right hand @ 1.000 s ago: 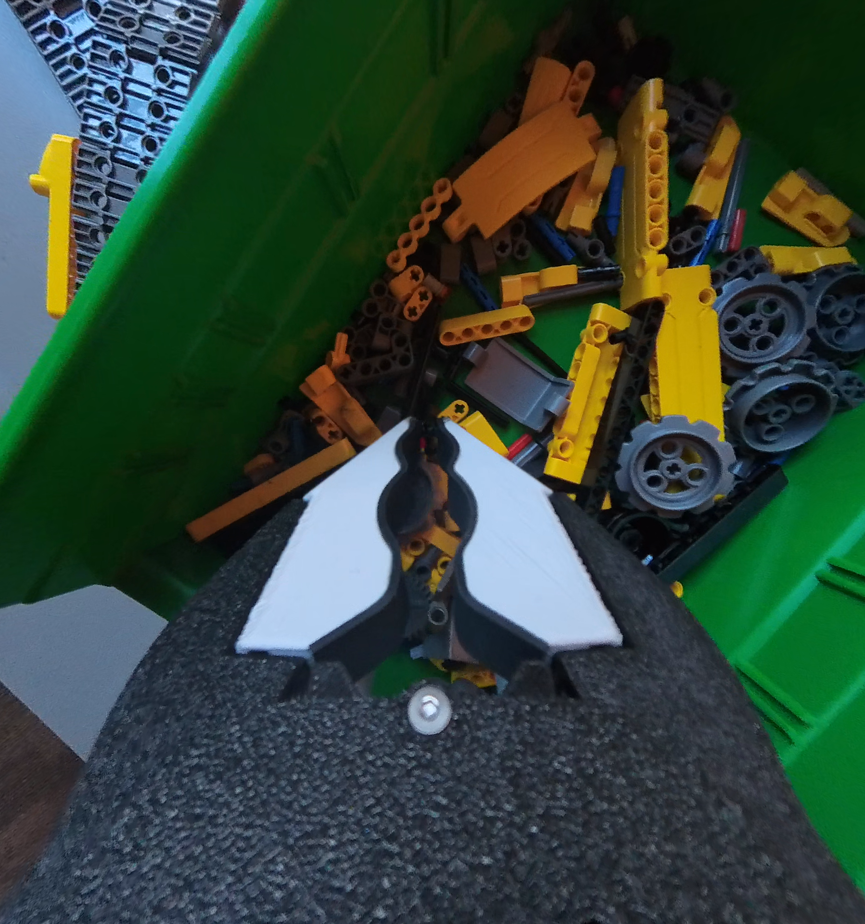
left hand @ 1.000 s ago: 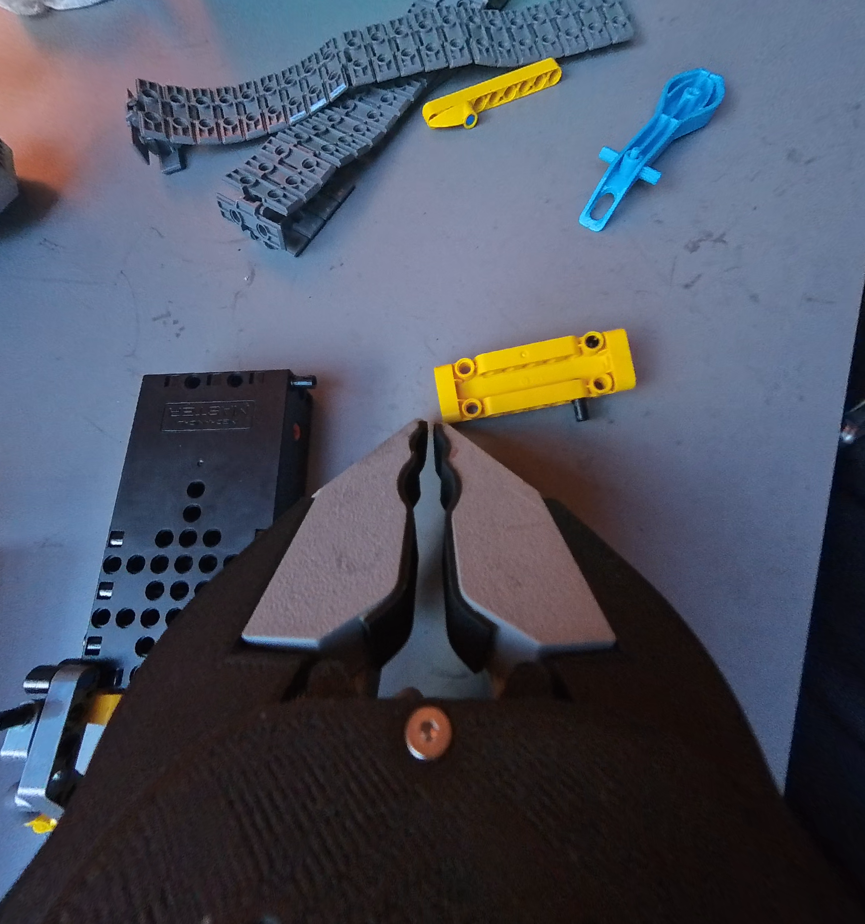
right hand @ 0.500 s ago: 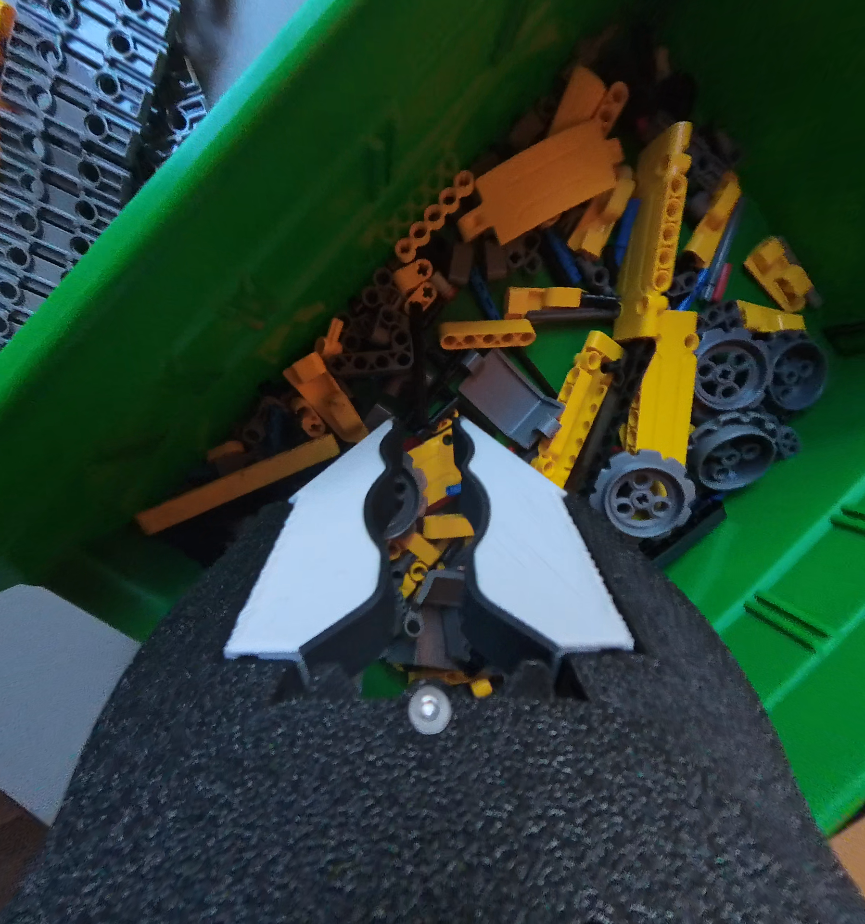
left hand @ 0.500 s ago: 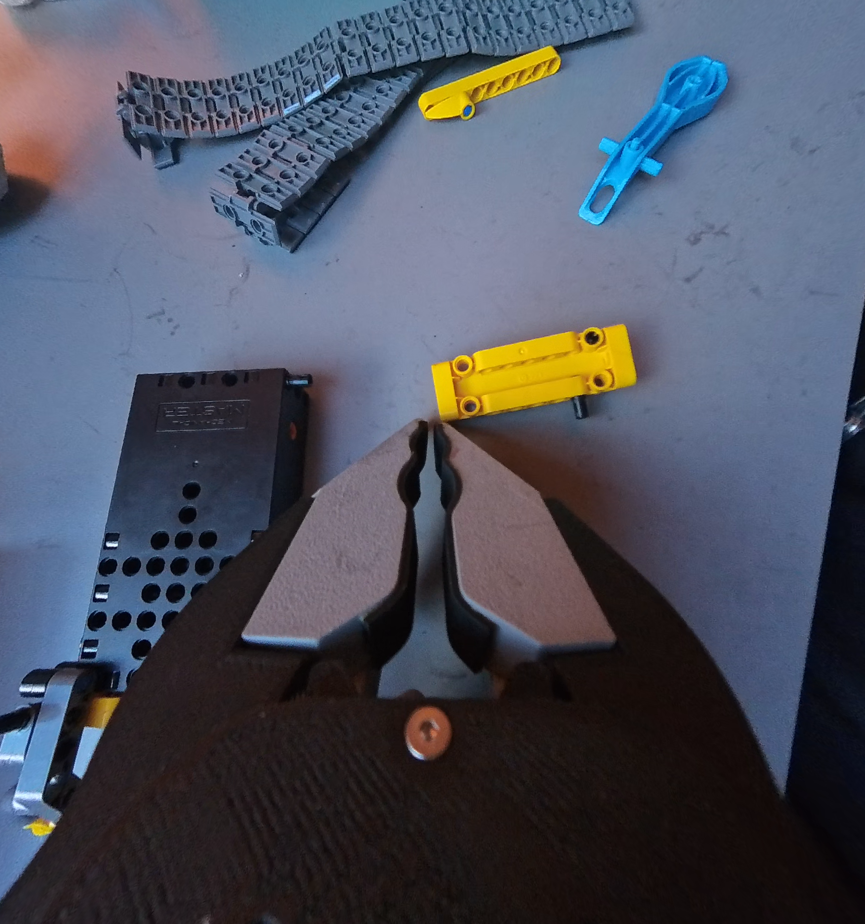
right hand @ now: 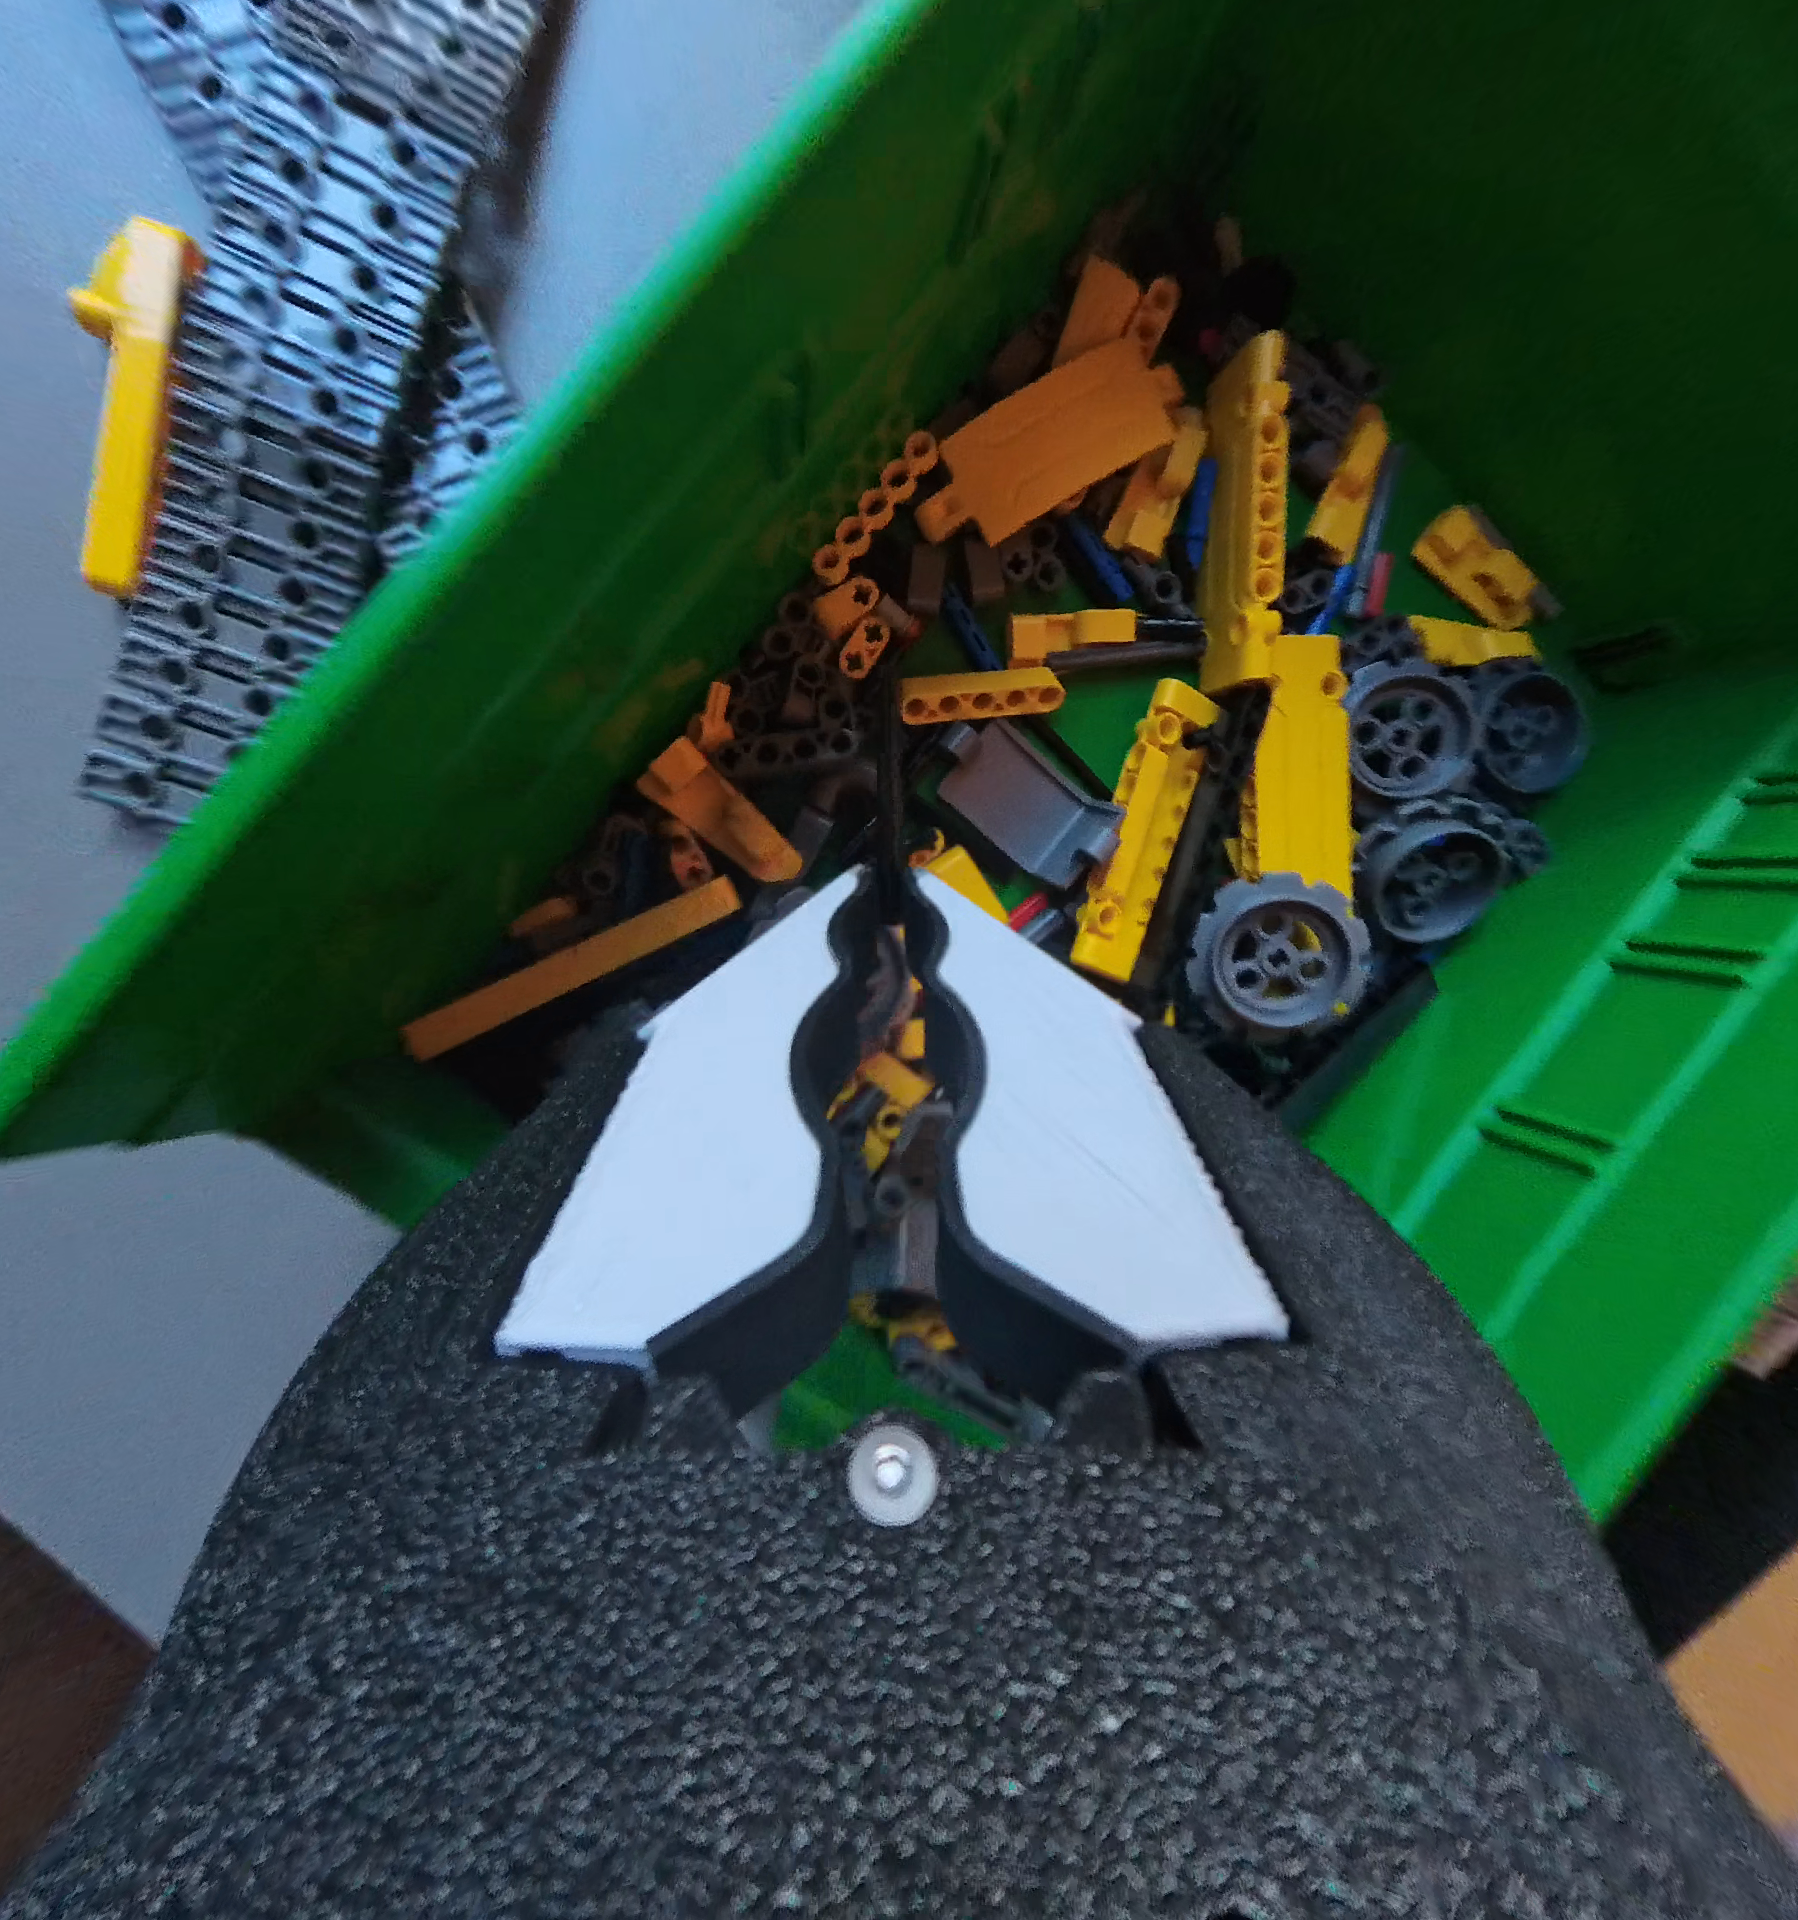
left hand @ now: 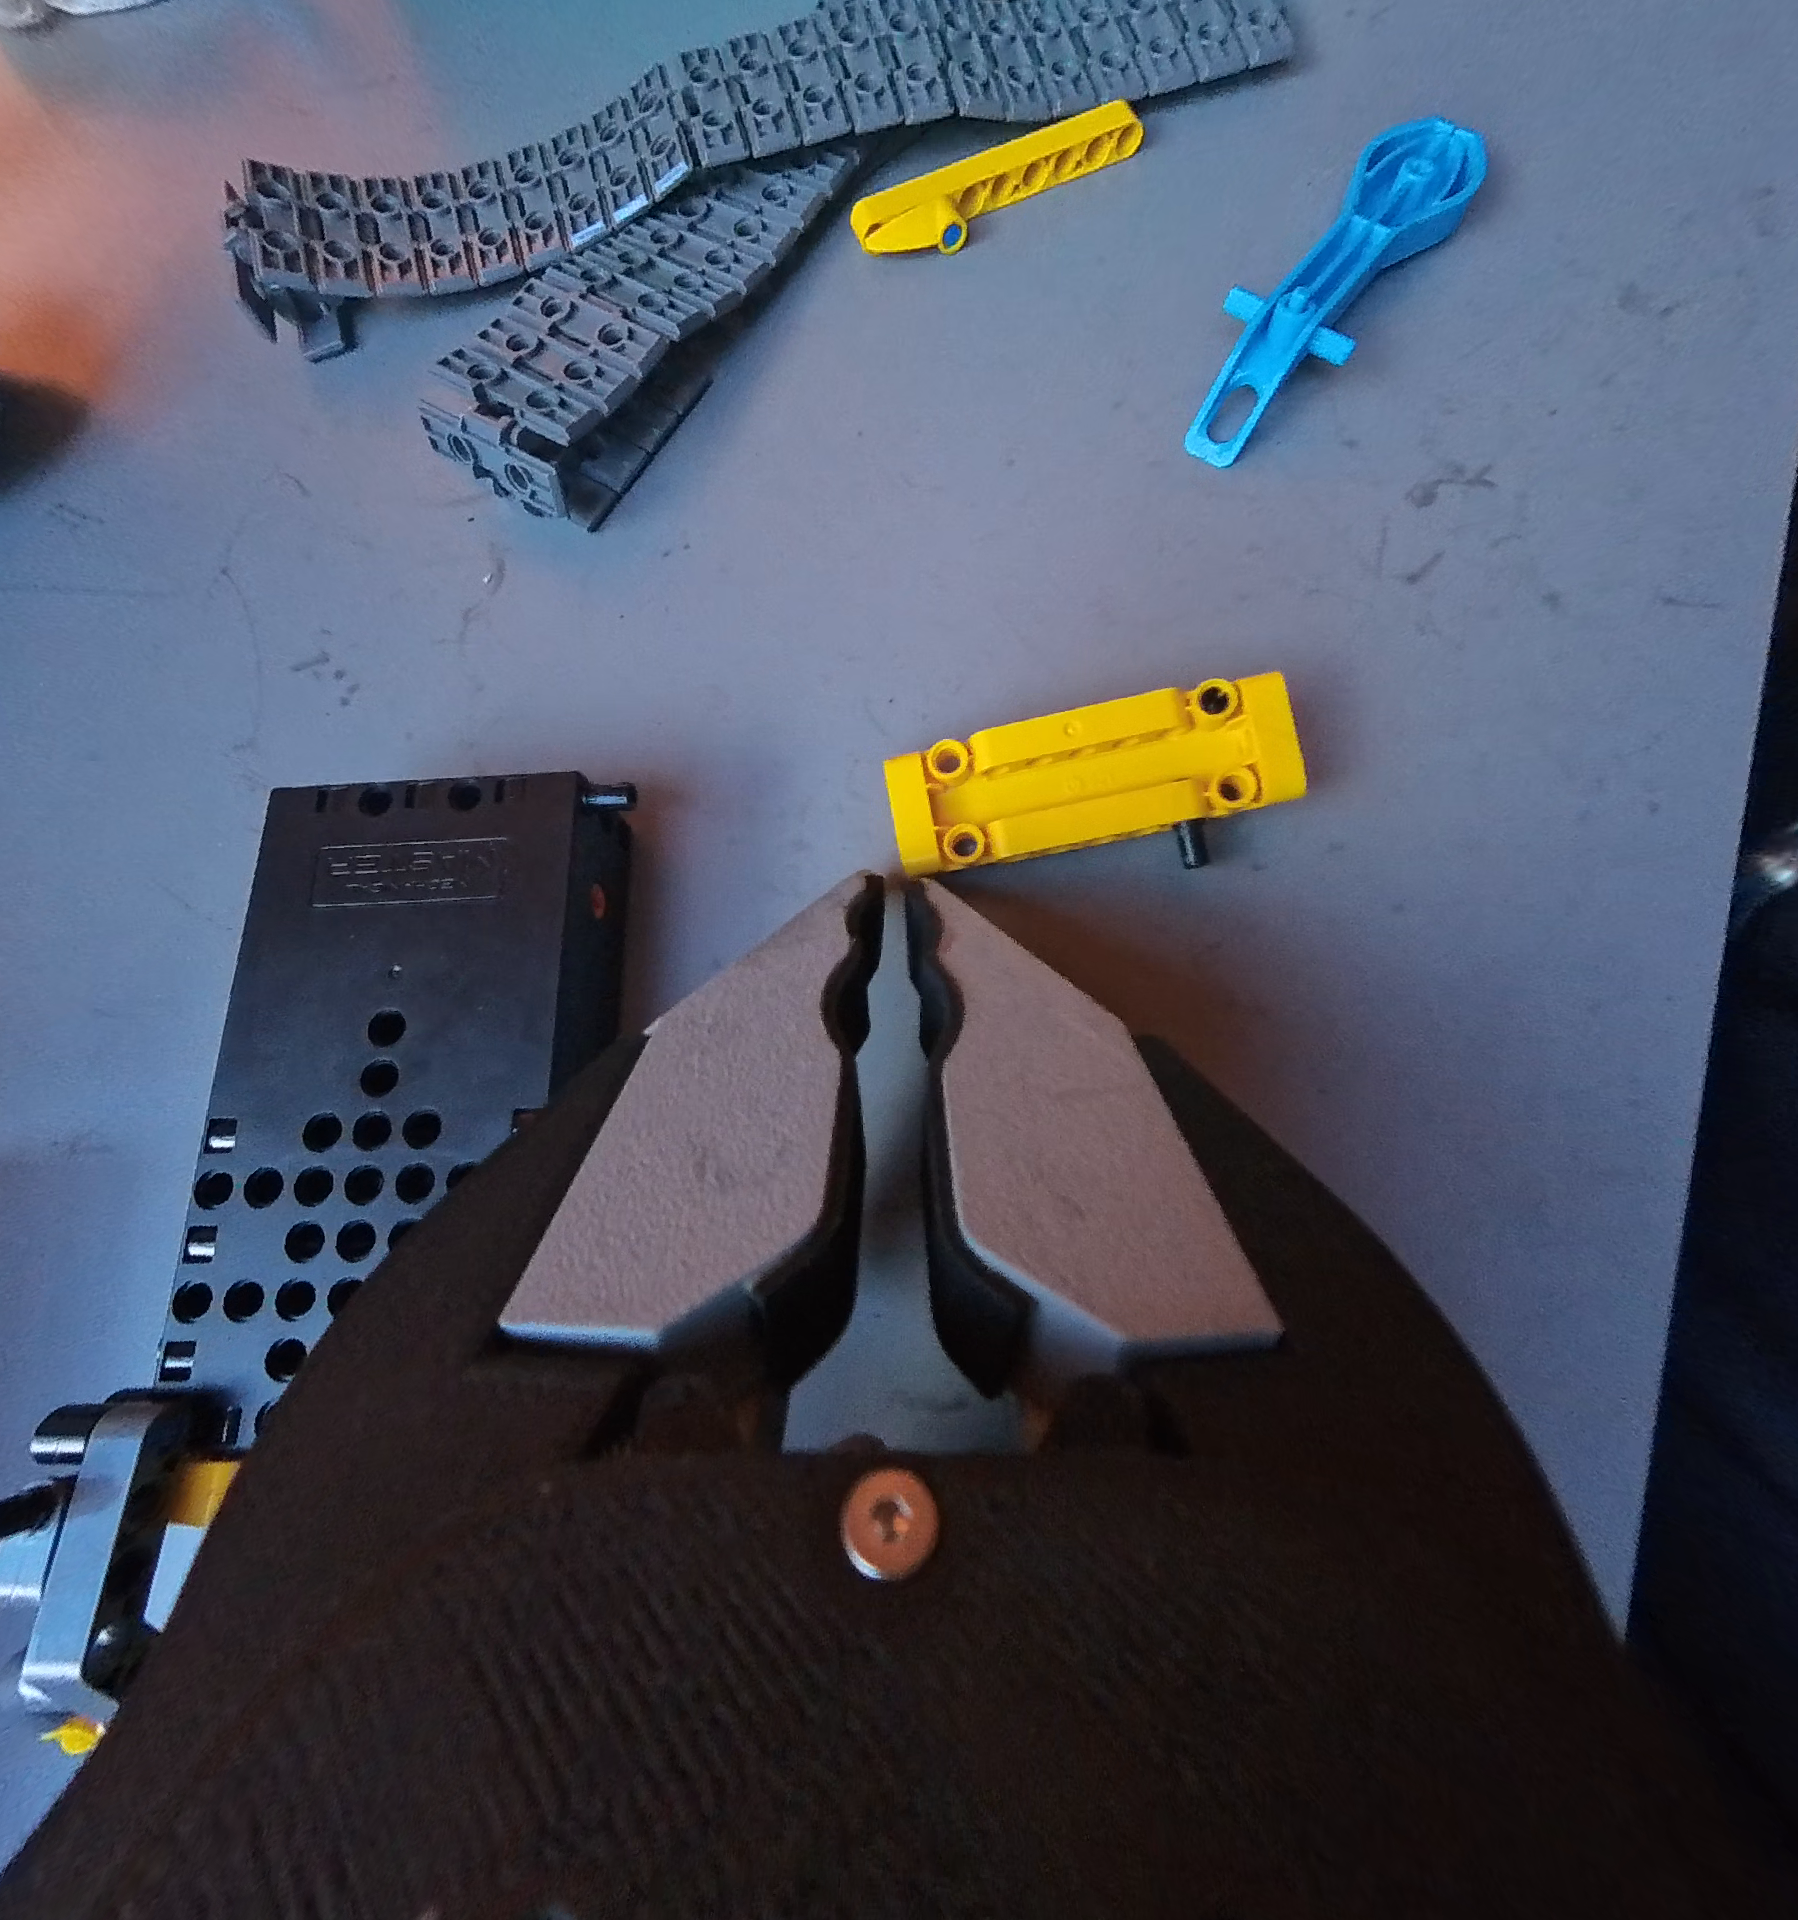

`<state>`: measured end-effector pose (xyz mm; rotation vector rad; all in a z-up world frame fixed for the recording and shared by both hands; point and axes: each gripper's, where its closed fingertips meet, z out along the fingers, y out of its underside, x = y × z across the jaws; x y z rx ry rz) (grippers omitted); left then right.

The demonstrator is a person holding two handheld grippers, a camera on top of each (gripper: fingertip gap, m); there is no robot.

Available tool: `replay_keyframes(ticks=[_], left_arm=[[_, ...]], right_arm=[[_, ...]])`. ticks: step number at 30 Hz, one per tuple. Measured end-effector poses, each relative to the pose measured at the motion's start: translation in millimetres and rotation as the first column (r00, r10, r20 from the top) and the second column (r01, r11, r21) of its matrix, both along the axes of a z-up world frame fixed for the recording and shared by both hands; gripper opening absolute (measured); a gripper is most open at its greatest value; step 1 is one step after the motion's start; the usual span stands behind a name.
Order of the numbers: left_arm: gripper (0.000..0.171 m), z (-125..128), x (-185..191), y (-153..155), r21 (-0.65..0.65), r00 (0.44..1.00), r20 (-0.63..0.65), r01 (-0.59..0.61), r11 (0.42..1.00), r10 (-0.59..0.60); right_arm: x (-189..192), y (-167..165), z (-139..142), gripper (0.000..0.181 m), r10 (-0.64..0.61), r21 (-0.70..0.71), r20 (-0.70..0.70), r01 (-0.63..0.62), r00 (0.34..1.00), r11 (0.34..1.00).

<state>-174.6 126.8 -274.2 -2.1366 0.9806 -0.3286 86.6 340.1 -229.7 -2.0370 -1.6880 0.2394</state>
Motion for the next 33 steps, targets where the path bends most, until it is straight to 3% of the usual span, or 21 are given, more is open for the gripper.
replay_keyframes(ticks=[4, 6, 7, 10, 13, 16, 19, 22, 25, 28, 31, 33], left_arm=[[0.001, 8.0, 3.7, -3.8, 0.014, 0.998, 0.057, 0.034, 0.999, -0.034], [0.002, 17.7, 8.3, -9.6, 0.048, 0.991, 0.109, 0.079, 0.996, -0.084], [0.011, 22.0, 8.1, -9.7, 0.071, 0.988, 0.125, 0.077, 0.994, -0.085], [0.041, 27.6, 13.7, -15.4, 0.085, 0.976, 0.159, 0.134, 0.987, -0.146], [0.070, 22.1, 23.5, -23.1, -0.030, 0.971, 0.171, 0.175, 0.984, -0.168], [0.081, 15.3, 38.0, -29.0, -0.207, 0.969, 0.236, 0.120, 0.971, -0.070], [0.082, 16.8, 45.8, -20.7, -0.212, 0.962, 0.274, 0.083, 0.974, -0.022], [0.086, 14.8, 42.3, -10.3, -0.156, 0.982, 0.187, 0.028, 0.987, 0.002], [0.090, 13.7, 42.6, -8.5, -0.106, 0.993, 0.120, 0.037, 0.994, -0.024], [0.092, -0.2, 47.3, -14.3, -0.179, 0.996, 0.069, 0.069, 0.981, -0.058], [0.079, -1.9, 50.5, -14.6, -0.148, 0.992, 0.021, 0.128, 0.981, -0.126], [0.079, -3.1, 57.6, -20.1, -0.140, 0.970, -0.006, 0.241, 0.960, -0.244]], right_arm=[[-4.8, -47.1, 44.0, 0.000, 0.019, 0.083, -0.114, -0.009, 0.993, 0.997], [-22.6, -90.0, 61.4, 0.000, 0.084, 0.088, -0.212, -0.067, 0.974, 0.994], [-35.5, -114.5, 65.8, 0.000, 0.125, 0.080, -0.263, -0.108, 0.957, 0.991], [-77.2, -177.5, 50.7, 0.000, 0.213, 0.039, -0.328, -0.212, 0.921, 0.977], [-110.5, -209.5, 3.7, 0.000, 0.256, -0.003, -0.249, -0.265, 0.934, 0.964], [-133.8, -222.1, -28.2, 0.001, 0.293, -0.019, -0.188, -0.302, 0.937, 0.953], [-146.6, -221.9, -36.0, 0.000, 0.320, -0.004, -0.176, -0.325, 0.931, 0.946], [-149.9, -222.8, -38.1, 0.000, 0.340, -0.023, -0.147, -0.347, 0.929, 0.938], [-148.2, -220.3, -40.2, 0.001, 0.356, -0.011, -0.103, -0.359, 0.929, 0.933], [-148.2, -217.5, -38.4, 0.000, 0.378, 0.006, -0.097, -0.379, 0.921, 0.925], [-151.8, -218.7, -35.9, 0.000, 0.417, 0.011, -0.106, -0.418, 0.903, 0.908], [-154.6, -221.6, -36.3, 0.000, 0.444, 0.000, -0.106, -0.447, 0.890, 0.895]])
